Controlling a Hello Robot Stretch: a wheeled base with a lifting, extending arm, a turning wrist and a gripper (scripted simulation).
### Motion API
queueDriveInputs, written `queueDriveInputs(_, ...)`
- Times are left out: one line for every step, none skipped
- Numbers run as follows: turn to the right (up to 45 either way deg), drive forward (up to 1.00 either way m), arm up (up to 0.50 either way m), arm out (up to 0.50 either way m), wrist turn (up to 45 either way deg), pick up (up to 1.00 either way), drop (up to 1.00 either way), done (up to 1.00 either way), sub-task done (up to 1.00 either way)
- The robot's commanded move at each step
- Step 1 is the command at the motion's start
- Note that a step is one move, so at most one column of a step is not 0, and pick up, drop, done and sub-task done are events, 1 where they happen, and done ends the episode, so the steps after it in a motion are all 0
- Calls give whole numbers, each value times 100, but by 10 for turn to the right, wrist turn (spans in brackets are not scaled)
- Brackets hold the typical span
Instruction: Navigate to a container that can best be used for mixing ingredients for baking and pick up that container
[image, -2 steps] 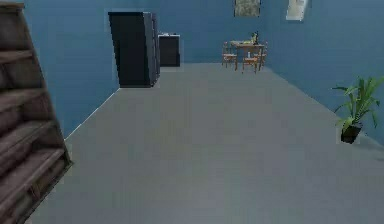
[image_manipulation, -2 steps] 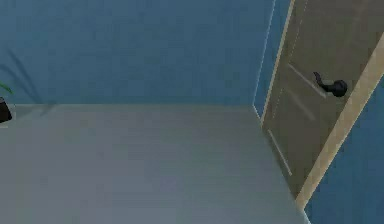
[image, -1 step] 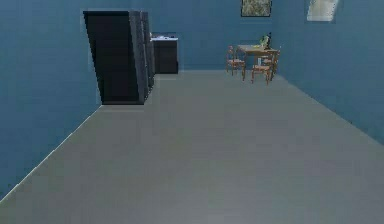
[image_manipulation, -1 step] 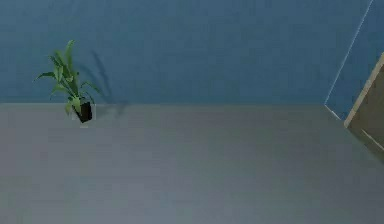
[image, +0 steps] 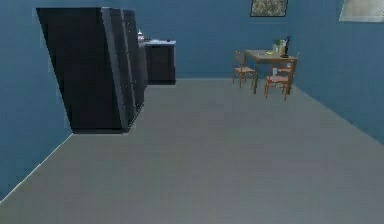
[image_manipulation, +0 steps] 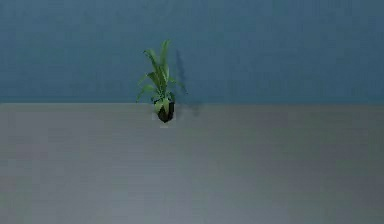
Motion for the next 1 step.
queueDriveInputs(0, 100, 0, 0, 0, 0, 0, 0, 0)
